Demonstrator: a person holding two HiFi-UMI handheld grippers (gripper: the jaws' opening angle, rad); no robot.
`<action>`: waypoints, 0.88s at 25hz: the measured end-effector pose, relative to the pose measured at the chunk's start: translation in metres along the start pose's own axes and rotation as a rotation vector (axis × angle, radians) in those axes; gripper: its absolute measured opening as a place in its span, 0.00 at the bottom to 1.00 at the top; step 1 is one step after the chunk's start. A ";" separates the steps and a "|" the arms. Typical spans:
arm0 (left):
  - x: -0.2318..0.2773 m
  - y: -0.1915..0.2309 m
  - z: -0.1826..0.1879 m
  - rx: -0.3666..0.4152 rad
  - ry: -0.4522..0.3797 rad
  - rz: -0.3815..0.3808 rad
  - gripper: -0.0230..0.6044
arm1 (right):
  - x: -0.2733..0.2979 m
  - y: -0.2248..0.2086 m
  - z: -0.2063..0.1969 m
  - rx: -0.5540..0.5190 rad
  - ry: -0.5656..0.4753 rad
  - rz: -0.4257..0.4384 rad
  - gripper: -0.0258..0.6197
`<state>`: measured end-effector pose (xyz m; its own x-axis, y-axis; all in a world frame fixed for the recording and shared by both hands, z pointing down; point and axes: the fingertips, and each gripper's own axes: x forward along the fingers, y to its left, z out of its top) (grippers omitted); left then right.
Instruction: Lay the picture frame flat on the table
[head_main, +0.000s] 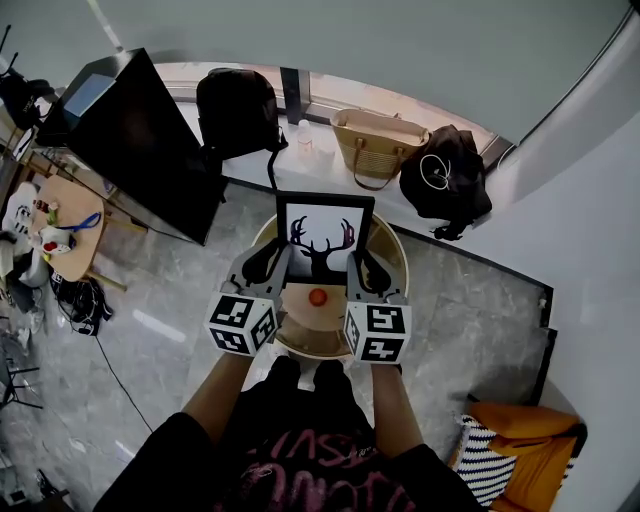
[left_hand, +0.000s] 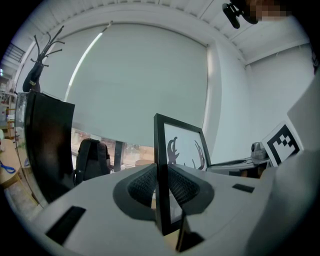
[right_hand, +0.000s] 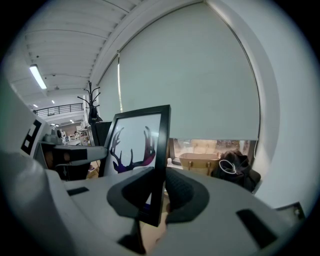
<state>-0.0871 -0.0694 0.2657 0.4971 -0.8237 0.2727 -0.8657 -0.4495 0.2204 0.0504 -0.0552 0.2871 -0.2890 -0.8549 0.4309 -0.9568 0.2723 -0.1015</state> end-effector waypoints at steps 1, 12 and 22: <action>0.000 0.000 -0.003 -0.002 0.004 0.001 0.15 | 0.001 0.000 -0.003 0.001 0.005 0.000 0.17; 0.009 0.005 -0.026 -0.030 0.038 0.005 0.15 | 0.011 -0.005 -0.024 0.007 0.047 0.001 0.17; 0.016 0.016 -0.051 -0.062 0.081 0.016 0.15 | 0.025 -0.004 -0.047 0.022 0.099 0.005 0.17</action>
<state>-0.0897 -0.0719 0.3213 0.4887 -0.7986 0.3513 -0.8694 -0.4123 0.2721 0.0481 -0.0568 0.3402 -0.2906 -0.8051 0.5170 -0.9561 0.2657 -0.1235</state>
